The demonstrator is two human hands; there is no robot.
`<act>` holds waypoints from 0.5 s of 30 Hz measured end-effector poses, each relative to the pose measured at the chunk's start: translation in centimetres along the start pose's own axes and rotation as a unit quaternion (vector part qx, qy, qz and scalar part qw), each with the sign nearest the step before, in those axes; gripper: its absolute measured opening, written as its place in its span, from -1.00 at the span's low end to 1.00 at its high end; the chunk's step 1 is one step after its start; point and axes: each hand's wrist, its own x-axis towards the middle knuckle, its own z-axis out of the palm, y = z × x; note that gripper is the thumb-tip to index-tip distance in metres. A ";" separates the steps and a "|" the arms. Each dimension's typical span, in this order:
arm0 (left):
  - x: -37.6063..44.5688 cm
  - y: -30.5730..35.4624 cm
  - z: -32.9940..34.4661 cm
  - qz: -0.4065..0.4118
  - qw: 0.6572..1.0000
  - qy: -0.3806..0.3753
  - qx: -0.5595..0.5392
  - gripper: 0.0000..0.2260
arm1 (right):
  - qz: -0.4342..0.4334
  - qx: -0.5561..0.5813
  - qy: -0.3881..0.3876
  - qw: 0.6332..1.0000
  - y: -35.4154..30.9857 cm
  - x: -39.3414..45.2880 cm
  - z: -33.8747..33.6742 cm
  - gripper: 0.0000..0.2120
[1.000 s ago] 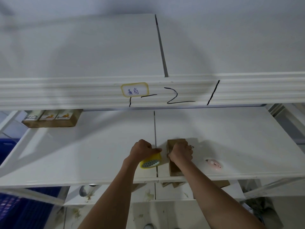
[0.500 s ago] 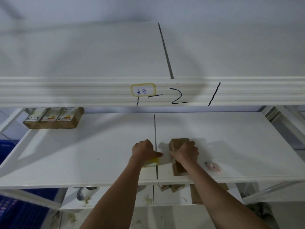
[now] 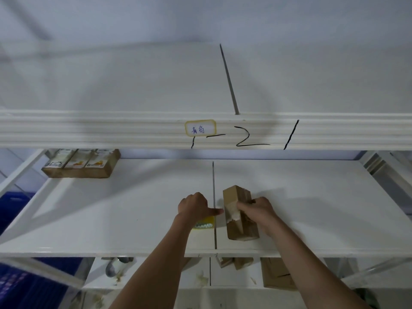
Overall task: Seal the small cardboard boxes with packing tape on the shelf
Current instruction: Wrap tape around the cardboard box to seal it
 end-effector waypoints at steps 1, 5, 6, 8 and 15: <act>-0.1 0.0 0.0 0.003 1.000 0.003 -0.001 -0.44 | -0.005 0.016 -0.010 1.000 0.0 0.0 -0.1 -0.62; -0.4 0.4 -0.1 0.011 1.000 0.011 -0.016 -0.44 | -0.008 0.066 -0.054 0.996 0.2 -0.1 -0.7 -0.67; -0.5 0.5 -0.3 0.011 0.999 0.017 -0.029 -0.43 | -0.004 0.091 -0.065 0.994 0.2 0.0 -0.8 -0.66; -0.6 1.2 -0.8 0.010 0.998 0.033 -0.058 -0.42 | 0.011 0.142 -0.099 0.985 0.2 -0.2 -1.1 -0.64; -0.6 3.2 -2.0 0.055 0.994 0.062 -0.068 -0.56 | 0.020 0.144 -0.176 0.974 0.2 -0.5 -0.4 -0.37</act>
